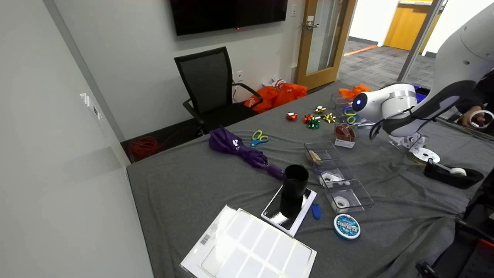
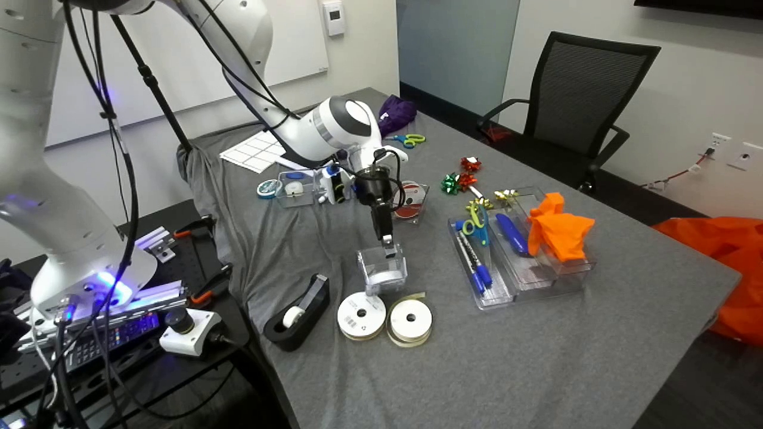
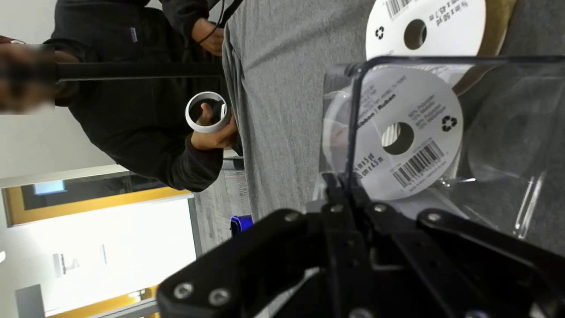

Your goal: Remove the white decorating ribbon from the stationary holder and put it on the table

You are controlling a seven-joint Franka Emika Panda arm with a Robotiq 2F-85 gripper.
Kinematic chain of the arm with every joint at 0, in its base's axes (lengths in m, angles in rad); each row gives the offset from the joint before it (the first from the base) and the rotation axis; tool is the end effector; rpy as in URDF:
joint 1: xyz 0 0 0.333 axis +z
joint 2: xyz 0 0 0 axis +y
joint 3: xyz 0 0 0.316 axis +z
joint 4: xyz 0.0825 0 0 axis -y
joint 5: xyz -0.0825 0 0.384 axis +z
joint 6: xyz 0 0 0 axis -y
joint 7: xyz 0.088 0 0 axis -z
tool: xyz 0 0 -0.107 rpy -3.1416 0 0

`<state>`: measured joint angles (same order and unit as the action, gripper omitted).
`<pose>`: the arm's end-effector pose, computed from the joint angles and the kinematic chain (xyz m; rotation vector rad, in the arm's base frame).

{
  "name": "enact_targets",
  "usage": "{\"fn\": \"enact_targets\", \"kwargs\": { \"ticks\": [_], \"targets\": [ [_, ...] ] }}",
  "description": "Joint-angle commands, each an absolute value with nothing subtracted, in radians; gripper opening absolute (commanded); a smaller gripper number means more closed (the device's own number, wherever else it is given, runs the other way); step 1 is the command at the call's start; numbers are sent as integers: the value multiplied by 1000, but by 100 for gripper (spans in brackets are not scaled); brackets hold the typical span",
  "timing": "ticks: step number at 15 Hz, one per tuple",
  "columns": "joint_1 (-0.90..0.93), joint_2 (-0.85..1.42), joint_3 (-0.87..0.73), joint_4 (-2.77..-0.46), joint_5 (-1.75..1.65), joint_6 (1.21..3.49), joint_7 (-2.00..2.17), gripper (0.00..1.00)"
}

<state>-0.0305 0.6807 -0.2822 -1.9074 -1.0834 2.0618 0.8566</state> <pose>0.5466 -0.2245 0.1441 2.0465 -0.3323 -0.2400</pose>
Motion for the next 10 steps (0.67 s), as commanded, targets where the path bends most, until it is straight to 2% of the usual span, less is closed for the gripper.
{"fn": "enact_targets", "kwargs": {
  "ticks": [1, 10],
  "targets": [
    [-58, 744, -249, -1825, -1080, 2001, 871, 1],
    [-64, 804, -228, -1717, -1041, 1935, 871, 1]
  ]
}}
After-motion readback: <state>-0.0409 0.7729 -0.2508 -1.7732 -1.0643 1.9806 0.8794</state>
